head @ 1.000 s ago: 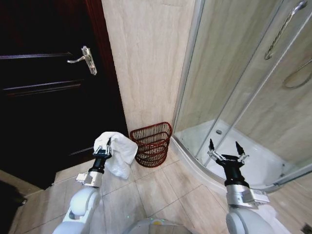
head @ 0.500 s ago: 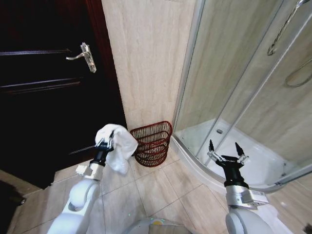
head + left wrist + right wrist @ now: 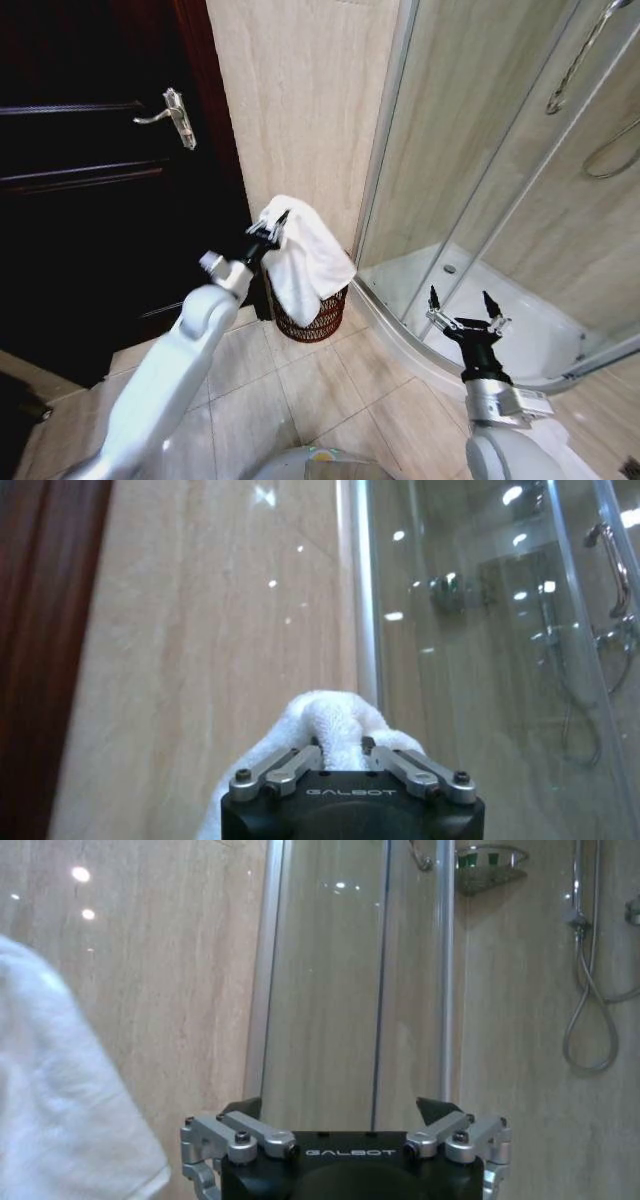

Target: Discard the used towel into the hamper.

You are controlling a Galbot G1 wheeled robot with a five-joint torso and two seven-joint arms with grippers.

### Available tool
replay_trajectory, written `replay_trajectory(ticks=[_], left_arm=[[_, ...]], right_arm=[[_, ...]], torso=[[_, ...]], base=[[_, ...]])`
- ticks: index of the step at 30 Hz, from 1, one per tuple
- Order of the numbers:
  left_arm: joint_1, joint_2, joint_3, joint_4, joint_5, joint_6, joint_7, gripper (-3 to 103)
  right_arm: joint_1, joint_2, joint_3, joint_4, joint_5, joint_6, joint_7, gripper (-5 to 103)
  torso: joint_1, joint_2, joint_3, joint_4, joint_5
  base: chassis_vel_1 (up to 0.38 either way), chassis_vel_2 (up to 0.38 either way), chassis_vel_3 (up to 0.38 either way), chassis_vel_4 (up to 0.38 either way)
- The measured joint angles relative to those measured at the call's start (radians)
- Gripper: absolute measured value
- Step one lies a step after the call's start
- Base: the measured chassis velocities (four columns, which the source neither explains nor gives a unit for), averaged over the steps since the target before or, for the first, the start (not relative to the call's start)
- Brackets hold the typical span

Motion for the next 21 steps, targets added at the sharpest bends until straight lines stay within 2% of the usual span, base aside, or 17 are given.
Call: replay_trajectory(ticks=[2, 3, 5, 6, 10, 15, 19, 20, 21], left_arm=[[-0.089, -0.003, 0.057, 0.077, -0.010, -0.019, -0.002, 11], [-0.089, -0.003, 0.057, 0.077, -0.010, -0.019, -0.002, 11], [-0.195, -0.020, 0.117, 0.179, -0.024, -0.046, -0.002, 11], [-0.195, -0.020, 0.117, 0.179, -0.024, -0.046, -0.002, 11], [-0.332, -0.053, 0.198, 0.289, -0.055, -0.051, -0.003, 11], [-0.380, -0.072, 0.277, 0.406, -0.006, -0.065, 0.017, 11], [-0.391, -0.141, 0.344, 0.583, 0.038, -0.114, 0.024, 11], [-0.391, -0.141, 0.344, 0.583, 0.038, -0.114, 0.024, 11], [-0.391, -0.164, 0.353, 0.633, 0.058, -0.125, 0.025, 11]], right_arm=[[-0.004, -0.001, 0.002, 0.005, -0.003, -0.001, 0.001, 100], [-0.004, -0.001, 0.002, 0.005, -0.003, -0.001, 0.001, 100], [-0.004, 0.001, 0.000, 0.006, -0.010, -0.002, 0.002, 100], [-0.004, 0.001, 0.000, 0.006, -0.010, -0.002, 0.002, 100], [0.003, 0.009, -0.002, 0.000, -0.023, -0.002, 0.004, 100], [0.008, 0.019, 0.002, -0.018, -0.072, 0.028, 0.006, 100], [0.006, 0.027, 0.003, -0.026, -0.076, 0.039, 0.006, 100], [0.006, 0.027, 0.003, -0.026, -0.076, 0.039, 0.006, 100], [0.005, 0.029, 0.003, -0.027, -0.075, 0.044, 0.006, 100]], torso=[[0.000, 0.001, 0.000, 0.0001, 0.0002], [0.000, 0.001, 0.000, 0.0001, 0.0002], [0.001, 0.001, 0.001, 0.0001, -0.0002], [0.001, 0.001, 0.001, 0.0001, -0.0002], [0.001, 0.002, 0.001, -0.0002, 0.0003], [0.001, 0.002, 0.002, 0.0000, 0.0000], [0.001, 0.003, 0.002, 0.0001, 0.0000], [0.001, 0.003, 0.002, 0.0001, 0.0000], [0.001, 0.003, 0.002, -0.0002, 0.0000]], base=[[0.000, 0.000, 0.000, 0.000], [0.000, 0.000, 0.000, 0.000], [0.000, 0.000, 0.000, 0.000], [0.000, 0.000, 0.000, 0.000], [0.000, 0.000, 0.000, 0.000], [0.000, 0.000, 0.000, 0.000], [0.000, 0.000, 0.000, 0.000], [0.000, 0.000, 0.000, 0.000], [0.000, 0.000, 0.000, 0.000]])
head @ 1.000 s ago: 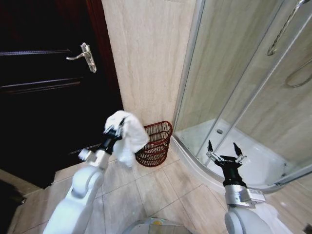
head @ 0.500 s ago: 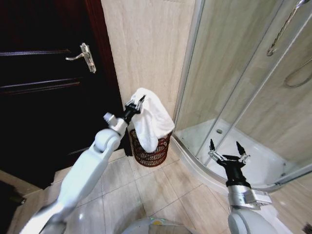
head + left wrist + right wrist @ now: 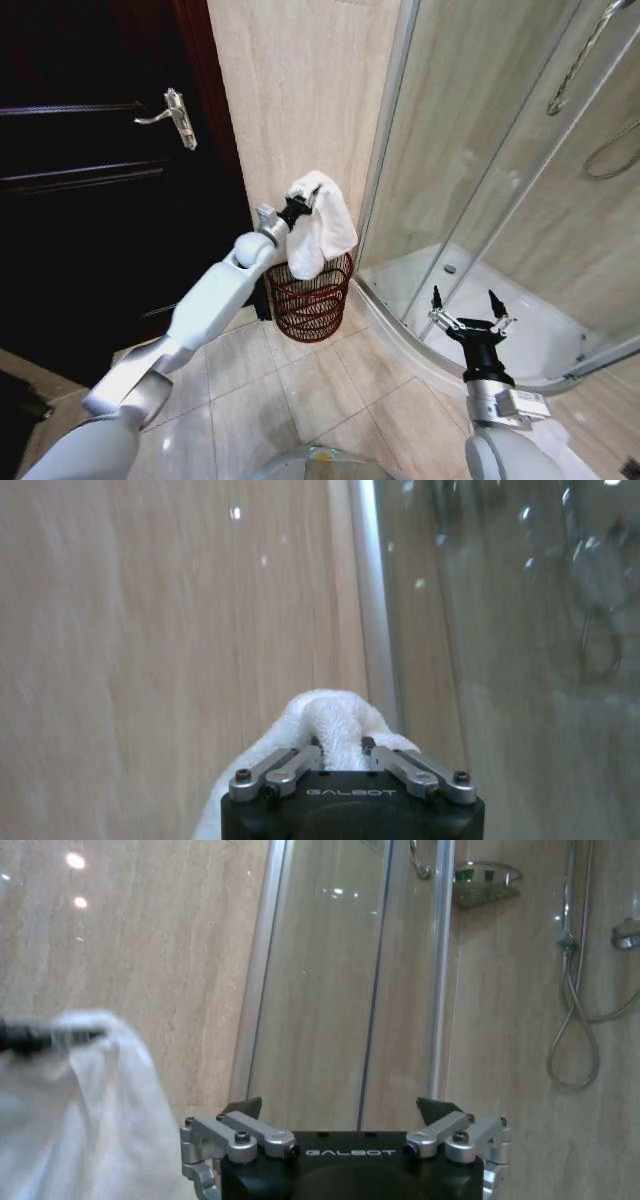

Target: Discard the used towel into the hamper.

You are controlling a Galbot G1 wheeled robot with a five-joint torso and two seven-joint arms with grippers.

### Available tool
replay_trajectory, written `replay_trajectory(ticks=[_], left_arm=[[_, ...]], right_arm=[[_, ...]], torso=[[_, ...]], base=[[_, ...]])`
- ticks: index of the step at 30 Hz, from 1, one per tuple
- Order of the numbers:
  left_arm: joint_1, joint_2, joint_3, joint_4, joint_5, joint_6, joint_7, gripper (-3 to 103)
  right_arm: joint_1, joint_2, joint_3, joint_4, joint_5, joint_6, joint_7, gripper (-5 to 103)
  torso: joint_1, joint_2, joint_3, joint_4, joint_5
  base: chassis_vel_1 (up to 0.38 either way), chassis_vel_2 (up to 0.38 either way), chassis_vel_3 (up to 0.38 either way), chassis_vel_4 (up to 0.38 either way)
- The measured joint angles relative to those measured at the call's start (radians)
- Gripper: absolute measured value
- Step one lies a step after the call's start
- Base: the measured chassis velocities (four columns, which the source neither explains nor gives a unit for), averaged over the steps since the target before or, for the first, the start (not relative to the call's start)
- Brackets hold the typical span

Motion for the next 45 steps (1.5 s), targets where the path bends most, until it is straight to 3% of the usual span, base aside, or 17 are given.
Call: replay_trajectory(ticks=[3, 6, 10, 14, 20, 24, 26, 28, 29, 32, 33, 35, 38, 39, 44, 45], left_arm=[[0.006, -0.028, 0.007, 0.071, 0.064, -0.003, 0.005, 11], [0.015, -0.025, 0.005, 0.081, 0.135, 0.044, 0.026, 11], [0.033, 0.018, -0.018, 0.031, 0.236, 0.174, 0.067, 11], [0.037, 0.059, -0.043, 0.004, 0.306, 0.232, 0.104, 11], [0.044, 0.072, -0.036, 0.000, 0.294, 0.239, 0.155, 11], [0.037, 0.039, 0.006, 0.015, 0.222, 0.267, 0.195, 11], [0.023, 0.030, 0.023, 0.019, 0.200, 0.299, 0.206, 11], [-0.026, 0.014, 0.080, 0.025, 0.151, 0.422, 0.245, 7], [-0.026, 0.014, 0.080, 0.025, 0.151, 0.422, 0.245, 7], [-0.093, -0.002, 0.120, 0.037, 0.141, 0.588, 0.356, 22], [-0.093, -0.002, 0.120, 0.037, 0.141, 0.588, 0.356, 22], [-0.140, -0.014, 0.149, 0.053, 0.145, 0.674, 0.382, 32], [-0.163, -0.022, 0.162, 0.068, 0.148, 0.704, 0.386, 38], [-0.185, -0.032, 0.172, 0.084, 0.152, 0.733, 0.387, 48], [-0.203, -0.043, 0.172, 0.092, 0.168, 0.761, 0.389, 59], [-0.205, -0.044, 0.167, 0.087, 0.171, 0.768, 0.389, 70]], right_arm=[[-0.006, 0.002, 0.002, -0.001, 0.003, 0.011, 0.000, 100], [-0.013, 0.005, 0.008, -0.005, 0.008, 0.023, 0.000, 100], [-0.034, 0.012, 0.022, -0.015, 0.021, 0.055, -0.003, 100], [-0.047, 0.014, 0.025, -0.024, 0.028, 0.075, -0.008, 100], [-0.044, 0.014, 0.024, -0.029, 0.033, 0.080, -0.009, 100], [-0.040, 0.015, 0.023, -0.030, 0.034, 0.080, -0.009, 100], [-0.040, 0.015, 0.023, -0.033, 0.035, 0.083, -0.009, 100], [-0.032, 0.015, 0.020, -0.047, 0.041, 0.114, 0.008, 100], [-0.032, 0.015, 0.020, -0.047, 0.041, 0.114, 0.008, 100], [-0.025, 0.015, 0.022, -0.057, 0.050, 0.124, 0.026, 100], [-0.025, 0.015, 0.022, -0.057, 0.050, 0.124, 0.026, 100], [-0.024, 0.015, 0.023, -0.066, 0.055, 0.125, 0.031, 100], [-0.022, 0.015, 0.023, -0.073, 0.056, 0.127, 0.032, 100], [-0.020, 0.015, 0.022, -0.081, 0.056, 0.129, 0.032, 100], [-0.020, 0.014, 0.023, -0.087, 0.056, 0.129, 0.031, 100], [-0.023, 0.014, 0.027, -0.088, 0.059, 0.129, 0.030, 100]], torso=[[0.000, 0.000, 0.000, -0.0001, 0.0000], [0.000, 0.001, 0.000, 0.0000, 0.0000], [0.000, 0.001, 0.000, 0.0003, 0.0000], [0.000, 0.001, 0.000, 0.0004, -0.0001], [0.000, 0.001, 0.001, 0.0006, -0.0001], [0.000, 0.001, 0.001, 0.0001, -0.0001], [0.000, 0.001, 0.001, 0.0001, -0.0002], [0.000, 0.002, 0.001, 0.0000, 0.0002], [0.000, 0.002, 0.001, 0.0000, 0.0002], [0.000, 0.002, 0.001, 0.0000, 0.0003], [0.000, 0.002, 0.001, 0.0000, 0.0003], [0.000, 0.002, 0.001, 0.0002, 0.0002], [0.000, 0.002, 0.001, 0.0002, 0.0002], [0.000, 0.002, 0.001, 0.0001, 0.0003], [0.000, 0.002, 0.001, 0.0002, 0.0002], [0.000, 0.002, 0.001, 0.0002, 0.0002]], base=[[0.000, 0.000, 0.000, 0.000], [0.000, 0.000, 0.000, 0.000], [0.000, 0.000, 0.000, 0.000], [0.000, 0.000, 0.000, 0.000], [0.000, 0.000, 0.000, 0.000], [0.000, 0.000, 0.000, 0.000], [0.000, 0.000, 0.000, 0.000], [0.000, 0.000, 0.000, 0.000], [0.000, 0.000, 0.000, 0.000], [0.000, 0.000, 0.000, 0.000], [0.000, 0.000, 0.000, 0.000], [0.000, 0.000, 0.000, 0.000], [0.000, 0.000, 0.000, 0.000], [0.000, 0.000, 0.000, 0.000], [0.000, 0.000, 0.000, 0.000], [0.000, 0.000, 0.000, 0.000]])
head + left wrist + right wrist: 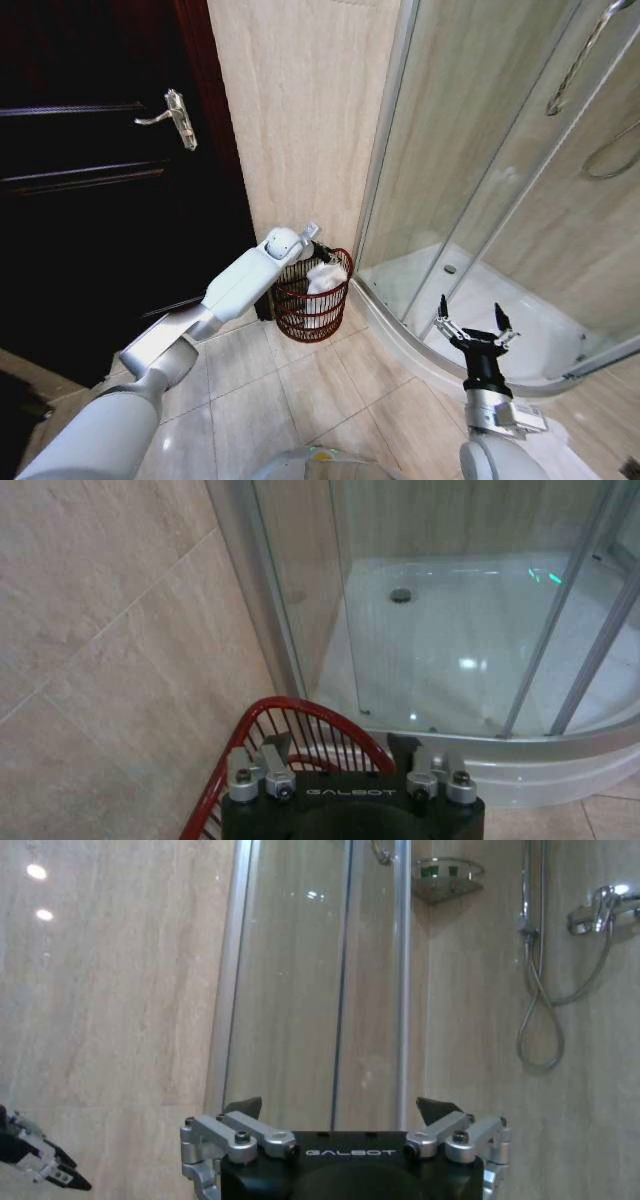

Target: Discard the used towel into the hamper.

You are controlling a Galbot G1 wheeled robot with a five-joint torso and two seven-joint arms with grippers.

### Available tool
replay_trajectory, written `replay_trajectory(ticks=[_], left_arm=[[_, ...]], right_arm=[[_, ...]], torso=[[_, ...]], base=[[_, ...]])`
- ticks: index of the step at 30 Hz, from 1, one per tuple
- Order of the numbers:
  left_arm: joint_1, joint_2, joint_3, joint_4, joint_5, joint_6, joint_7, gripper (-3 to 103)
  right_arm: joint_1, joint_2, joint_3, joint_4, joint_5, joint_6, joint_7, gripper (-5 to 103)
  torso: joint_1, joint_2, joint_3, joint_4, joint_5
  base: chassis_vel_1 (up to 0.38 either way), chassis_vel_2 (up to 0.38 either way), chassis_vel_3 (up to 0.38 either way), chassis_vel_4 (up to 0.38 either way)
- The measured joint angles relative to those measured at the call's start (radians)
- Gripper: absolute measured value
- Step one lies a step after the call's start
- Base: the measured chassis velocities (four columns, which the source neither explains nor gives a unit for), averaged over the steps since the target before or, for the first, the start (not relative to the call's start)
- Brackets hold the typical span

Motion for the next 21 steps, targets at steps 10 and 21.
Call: replay_trajectory(ticks=[10, 21], left_arm=[[0.011, 0.016, -0.022, -0.040, -0.008, -0.002, -0.006, 100], [0.016, 0.021, -0.025, -0.058, -0.050, -0.007, -0.021, 100]], right_arm=[[-0.016, 0.000, 0.007, 0.020, 0.016, -0.004, -0.003, 100], [-0.021, 0.000, 0.017, 0.022, 0.028, -0.006, -0.010, 100]], torso=[[0.000, 0.000, 0.000, 0.0000, -0.0001], [0.000, 0.000, 0.000, 0.0000, -0.0001]], base=[[0.000, 0.000, 0.000, 0.000], [0.000, 0.000, 0.000, 0.000]])
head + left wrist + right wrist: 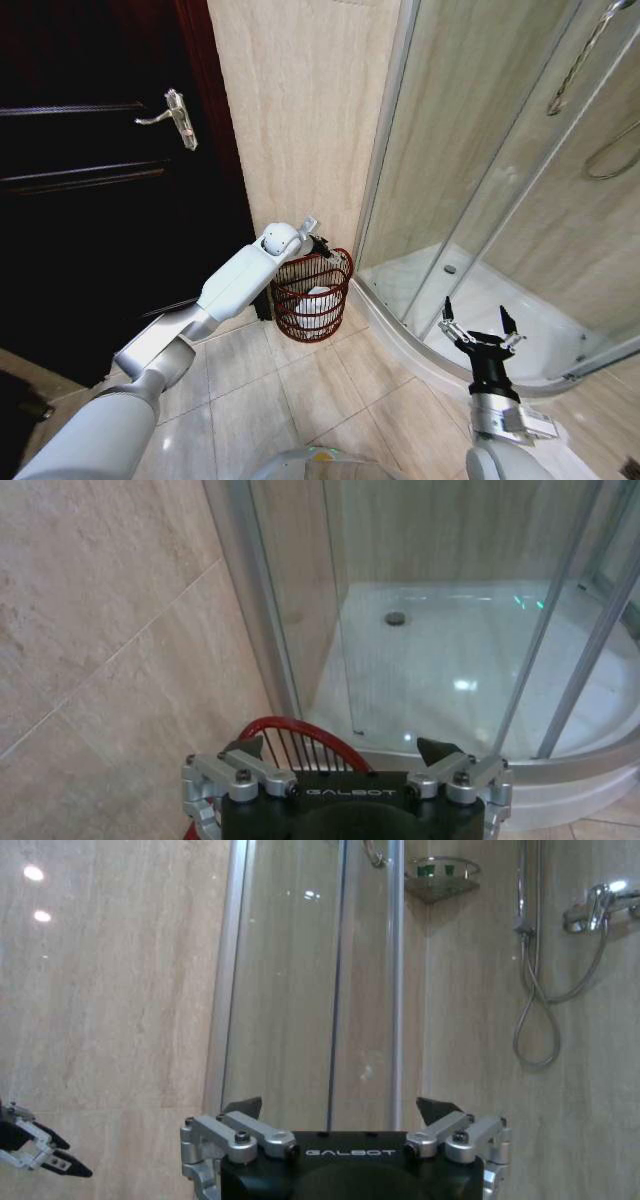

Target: Discard the used towel into the hamper.

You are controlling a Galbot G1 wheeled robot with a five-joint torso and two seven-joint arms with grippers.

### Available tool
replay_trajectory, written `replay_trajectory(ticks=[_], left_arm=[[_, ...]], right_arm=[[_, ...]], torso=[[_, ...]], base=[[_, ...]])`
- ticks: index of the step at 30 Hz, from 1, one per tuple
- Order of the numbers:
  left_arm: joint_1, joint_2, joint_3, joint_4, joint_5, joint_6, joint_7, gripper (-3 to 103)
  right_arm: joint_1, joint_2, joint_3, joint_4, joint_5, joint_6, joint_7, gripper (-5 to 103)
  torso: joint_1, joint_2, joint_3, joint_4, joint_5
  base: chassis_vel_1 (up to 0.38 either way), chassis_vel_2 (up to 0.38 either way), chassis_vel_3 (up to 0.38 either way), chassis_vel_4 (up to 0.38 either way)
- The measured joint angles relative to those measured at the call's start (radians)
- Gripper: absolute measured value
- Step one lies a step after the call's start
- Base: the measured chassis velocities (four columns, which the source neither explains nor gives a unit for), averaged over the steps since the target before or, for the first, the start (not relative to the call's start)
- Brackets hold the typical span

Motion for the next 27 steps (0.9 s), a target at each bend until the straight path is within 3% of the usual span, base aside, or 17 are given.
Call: replay_trajectory(ticks=[4, 5, 6, 7, 10, 11, 13, 14, 17, 18, 21, 22, 23, 27], left_arm=[[0.000, -0.003, 0.001, 0.005, -0.009, -0.001, -0.021, 100], [0.003, -0.004, -0.001, 0.013, -0.023, -0.029, -0.054, 100], [0.017, -0.007, -0.006, 0.026, -0.049, -0.118, -0.128, 100], [0.017, -0.007, -0.006, 0.026, -0.049, -0.118, -0.128, 100], [0.094, -0.025, -0.031, 0.062, -0.093, -0.456, -0.401, 100], [0.094, -0.025, -0.031, 0.062, -0.093, -0.456, -0.401, 100], [0.232, -0.026, -0.143, -0.026, -0.069, -0.590, -0.516, 100], [0.232, -0.026, -0.143, -0.026, -0.069, -0.590, -0.516, 100], [0.483, 0.015, -0.304, -0.235, 0.025, -0.654, -0.573, 100], [0.483, 0.015, -0.304, -0.235, 0.025, -0.654, -0.573, 100], [0.675, 0.035, -0.419, -0.380, 0.046, -0.724, -0.654, 100], [0.765, 0.038, -0.498, -0.451, 0.072, -0.747, -0.655, 100], [0.765, 0.038, -0.498, -0.451, 0.072, -0.747, -0.655, 100], [1.023, 0.014, -0.688, -0.614, 0.168, -0.811, -0.581, 100]], right_arm=[[0.004, 0.000, -0.002, -0.001, 0.000, -0.003, -0.001, 100], [0.005, 0.000, -0.003, -0.001, 0.000, -0.006, -0.001, 100], [0.006, 0.000, -0.003, 0.003, 0.001, -0.010, -0.001, 100], [0.006, 0.000, -0.003, 0.003, 0.001, -0.010, -0.001, 100], [0.010, 0.000, -0.005, 0.008, 0.003, -0.015, -0.002, 100], [0.010, 0.000, -0.005, 0.008, 0.003, -0.015, -0.002, 100], [0.012, 0.000, -0.005, 0.014, 0.008, -0.016, -0.013, 100], [0.012, 0.000, -0.005, 0.014, 0.008, -0.016, -0.013, 100], [0.006, 0.000, 0.002, 0.026, 0.015, -0.016, -0.021, 100], [0.006, 0.000, 0.002, 0.026, 0.015, -0.016, -0.021, 100], [-0.007, 0.000, 0.003, 0.030, 0.015, -0.016, -0.034, 100], [-0.011, 0.000, 0.000, 0.032, 0.013, -0.017, -0.040, 100], [-0.011, 0.000, 0.000, 0.032, 0.013, -0.017, -0.040, 100], [-0.014, 0.000, -0.014, 0.043, 0.002, -0.024, -0.044, 100]], torso=[[0.000, 0.000, 0.000, 0.0000, 0.0000], [0.000, 0.000, 0.000, -0.0001, 0.0002], [0.000, 0.000, 0.000, -0.0002, 0.0003], [0.000, 0.000, 0.000, -0.0002, 0.0003], [0.000, 0.000, 0.000, 0.0000, -0.0003], [0.000, 0.000, 0.000, 0.0000, -0.0003], [0.000, 0.000, 0.000, -0.0004, 0.0002], [0.000, 0.000, 0.000, -0.0004, 0.0002], [0.000, 0.000, 0.000, 0.0002, -0.0001], [0.000, 0.000, 0.000, 0.0002, -0.0001], [0.000, 0.000, 0.000, 0.0004, -0.0009], [0.000, 0.000, 0.000, 0.0003, -0.0004], [0.000, 0.000, 0.000, 0.0003, -0.0004], [0.000, 0.000, 0.000, 0.0001, -0.0003]], base=[[0.000, 0.000, 0.000, 0.000], [0.000, 0.000, 0.000, 0.000], [0.000, 0.000, 0.000, 0.000], [0.000, 0.000, 0.000, 0.000], [0.000, 0.000, 0.000, 0.000], [0.000, 0.000, 0.000, 0.000], [0.000, 0.000, 0.000, 0.000], [0.000, 0.000, 0.000, 0.000], [0.000, 0.000, 0.000, 0.000], [0.000, 0.000, 0.000, 0.000], [0.000, 0.000, 0.000, 0.000], [0.000, 0.000, 0.000, 0.000], [0.000, 0.000, 0.000, 0.000], [0.000, 0.000, 0.000, 0.000]])
